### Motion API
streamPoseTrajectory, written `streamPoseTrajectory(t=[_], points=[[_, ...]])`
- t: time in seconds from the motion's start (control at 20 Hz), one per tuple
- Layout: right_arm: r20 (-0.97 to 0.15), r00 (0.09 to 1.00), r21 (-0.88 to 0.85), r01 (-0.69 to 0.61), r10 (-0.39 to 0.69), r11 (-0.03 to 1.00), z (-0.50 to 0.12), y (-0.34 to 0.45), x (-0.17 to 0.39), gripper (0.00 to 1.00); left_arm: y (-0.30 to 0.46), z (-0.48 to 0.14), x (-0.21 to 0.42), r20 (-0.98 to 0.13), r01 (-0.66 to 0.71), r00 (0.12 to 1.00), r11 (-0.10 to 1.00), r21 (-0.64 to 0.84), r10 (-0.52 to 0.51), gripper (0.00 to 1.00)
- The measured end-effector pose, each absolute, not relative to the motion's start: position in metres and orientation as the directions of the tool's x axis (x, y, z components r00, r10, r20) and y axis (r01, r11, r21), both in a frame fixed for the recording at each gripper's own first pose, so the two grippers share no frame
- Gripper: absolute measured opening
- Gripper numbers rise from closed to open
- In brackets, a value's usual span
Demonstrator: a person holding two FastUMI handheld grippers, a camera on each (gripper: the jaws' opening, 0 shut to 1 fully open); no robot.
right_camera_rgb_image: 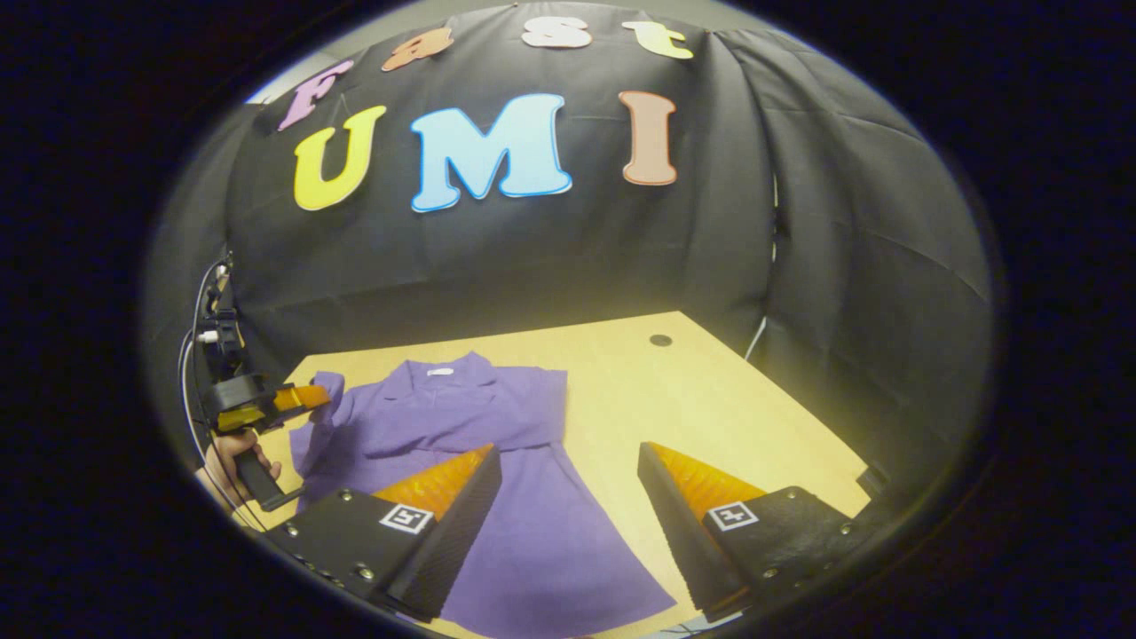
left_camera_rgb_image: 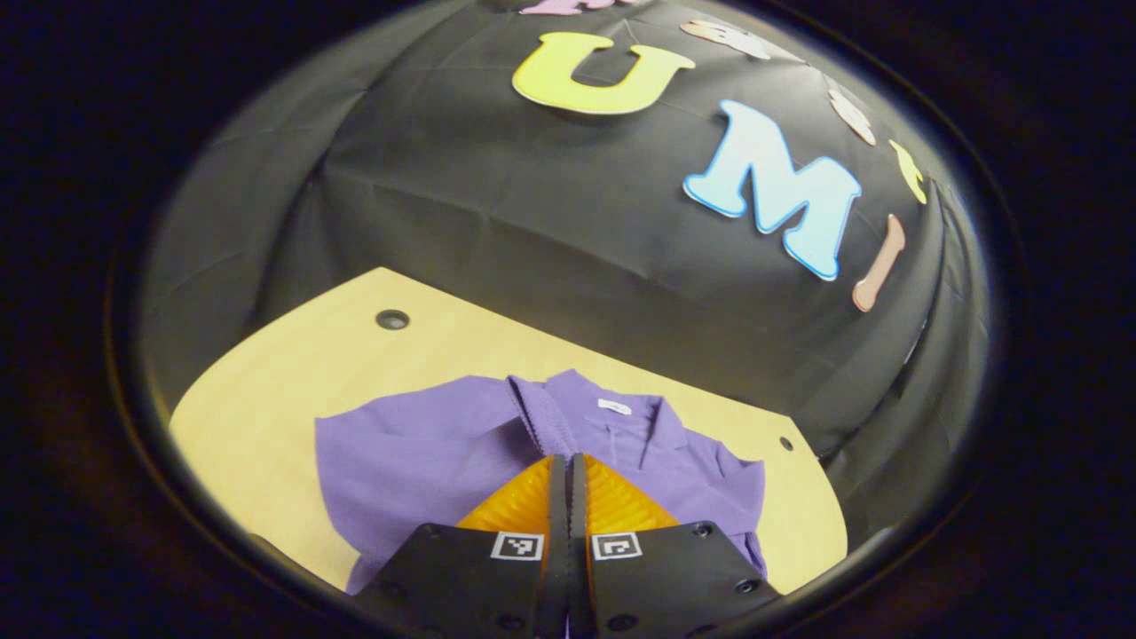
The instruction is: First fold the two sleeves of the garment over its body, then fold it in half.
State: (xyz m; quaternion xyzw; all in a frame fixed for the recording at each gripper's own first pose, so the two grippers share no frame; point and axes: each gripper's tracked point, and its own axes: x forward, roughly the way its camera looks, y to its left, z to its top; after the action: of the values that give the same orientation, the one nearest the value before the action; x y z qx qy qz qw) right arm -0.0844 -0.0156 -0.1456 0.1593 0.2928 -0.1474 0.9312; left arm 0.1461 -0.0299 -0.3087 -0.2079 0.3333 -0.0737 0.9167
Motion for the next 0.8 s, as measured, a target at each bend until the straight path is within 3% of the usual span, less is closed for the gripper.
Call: streamPoseTrajectory(t=[0.55,0.8], points=[[-0.655,0.712,0.181,0.473,-0.253,0.862,-0.156,-0.03,-0.135,0.97,-0.161,-0.284,0.174,-0.505,0.194,0.721,0.837,-0.511,-0.475,0.05],[-0.657,0.68,0.159,0.546,-0.325,0.822,-0.153,-0.05,-0.161,0.97,-0.238,-0.29,0.154,-0.512,0.354,0.628,0.801,-0.483,-0.586,0.05]])
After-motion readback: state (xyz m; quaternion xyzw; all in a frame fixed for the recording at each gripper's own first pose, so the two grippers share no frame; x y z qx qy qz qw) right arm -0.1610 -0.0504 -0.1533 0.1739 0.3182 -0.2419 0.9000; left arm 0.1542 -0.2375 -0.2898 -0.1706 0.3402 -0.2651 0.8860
